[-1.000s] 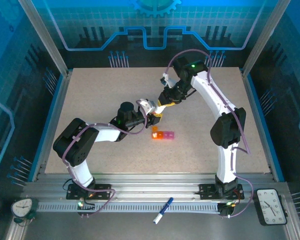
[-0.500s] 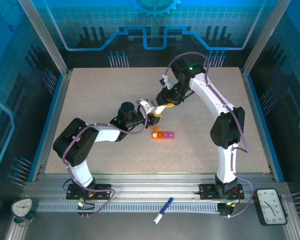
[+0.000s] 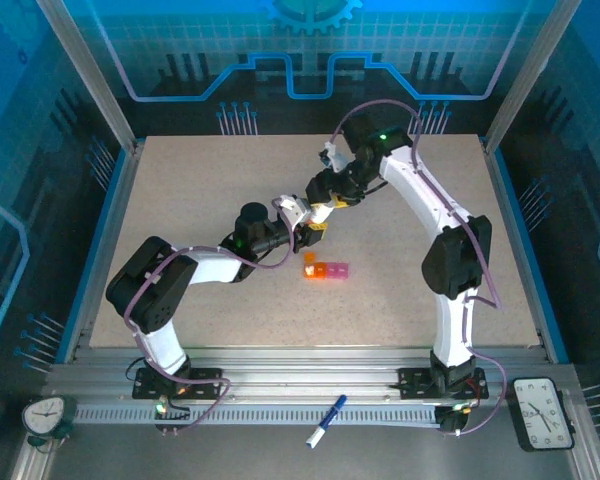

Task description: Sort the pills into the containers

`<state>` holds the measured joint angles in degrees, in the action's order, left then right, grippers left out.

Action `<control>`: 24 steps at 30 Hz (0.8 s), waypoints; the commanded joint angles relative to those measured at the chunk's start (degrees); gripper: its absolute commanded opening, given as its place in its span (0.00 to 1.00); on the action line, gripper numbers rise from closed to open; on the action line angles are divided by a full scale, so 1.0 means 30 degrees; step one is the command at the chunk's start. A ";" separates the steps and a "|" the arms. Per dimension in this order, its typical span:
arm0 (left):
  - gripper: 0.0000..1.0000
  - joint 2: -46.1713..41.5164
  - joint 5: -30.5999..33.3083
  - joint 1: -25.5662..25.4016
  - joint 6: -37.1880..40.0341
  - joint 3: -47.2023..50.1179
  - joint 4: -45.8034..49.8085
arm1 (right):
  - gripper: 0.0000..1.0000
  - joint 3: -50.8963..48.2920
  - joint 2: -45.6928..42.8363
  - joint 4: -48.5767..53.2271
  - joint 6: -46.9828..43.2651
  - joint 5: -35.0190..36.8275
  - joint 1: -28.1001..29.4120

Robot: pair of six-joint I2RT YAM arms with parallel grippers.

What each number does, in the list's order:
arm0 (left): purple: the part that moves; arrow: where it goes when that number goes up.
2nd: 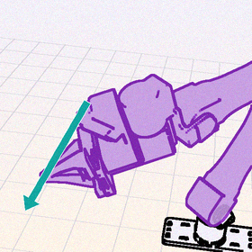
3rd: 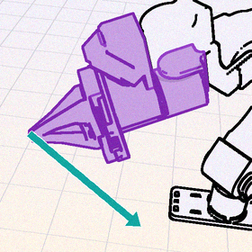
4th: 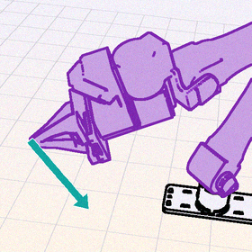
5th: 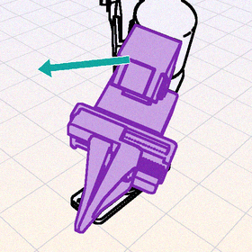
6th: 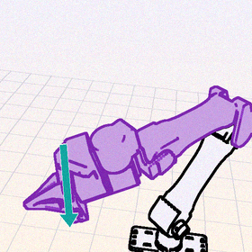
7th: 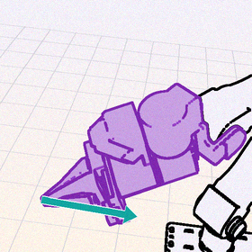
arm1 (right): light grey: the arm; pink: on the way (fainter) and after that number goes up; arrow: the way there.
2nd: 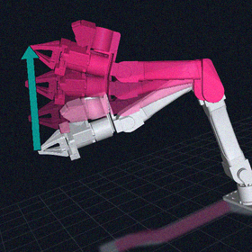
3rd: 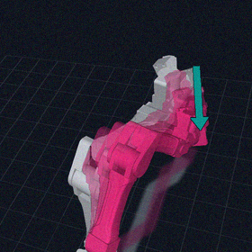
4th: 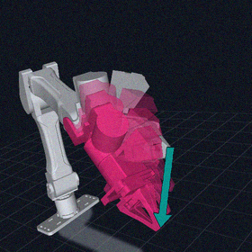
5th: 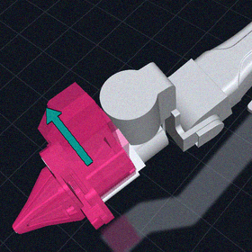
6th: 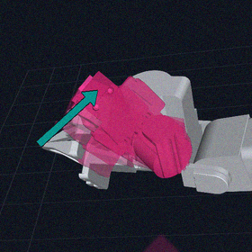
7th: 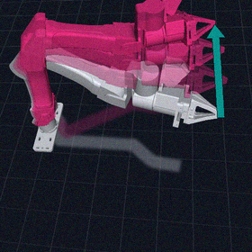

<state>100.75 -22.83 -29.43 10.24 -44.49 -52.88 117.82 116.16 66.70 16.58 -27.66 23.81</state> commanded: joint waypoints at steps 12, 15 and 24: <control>0.00 -0.1205 -0.0621 -0.0017 -0.2002 -0.0107 -0.1060 | 0.74 -0.1213 -0.3164 -0.7066 0.4761 -0.3756 -0.3006; 0.00 -0.1494 -0.1303 0.0223 -0.3341 -0.0465 -0.0882 | 0.74 -0.3212 -0.4555 -0.8886 0.5236 -0.3529 -0.3623; 0.00 -0.1883 -0.3176 0.0539 -0.5289 -0.1997 -0.0946 | 0.74 -0.5139 -0.6525 -0.8299 0.3361 -0.1159 -0.4228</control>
<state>97.43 -28.84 -28.27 -2.52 -48.25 -53.04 103.04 98.56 41.12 29.39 -34.30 11.51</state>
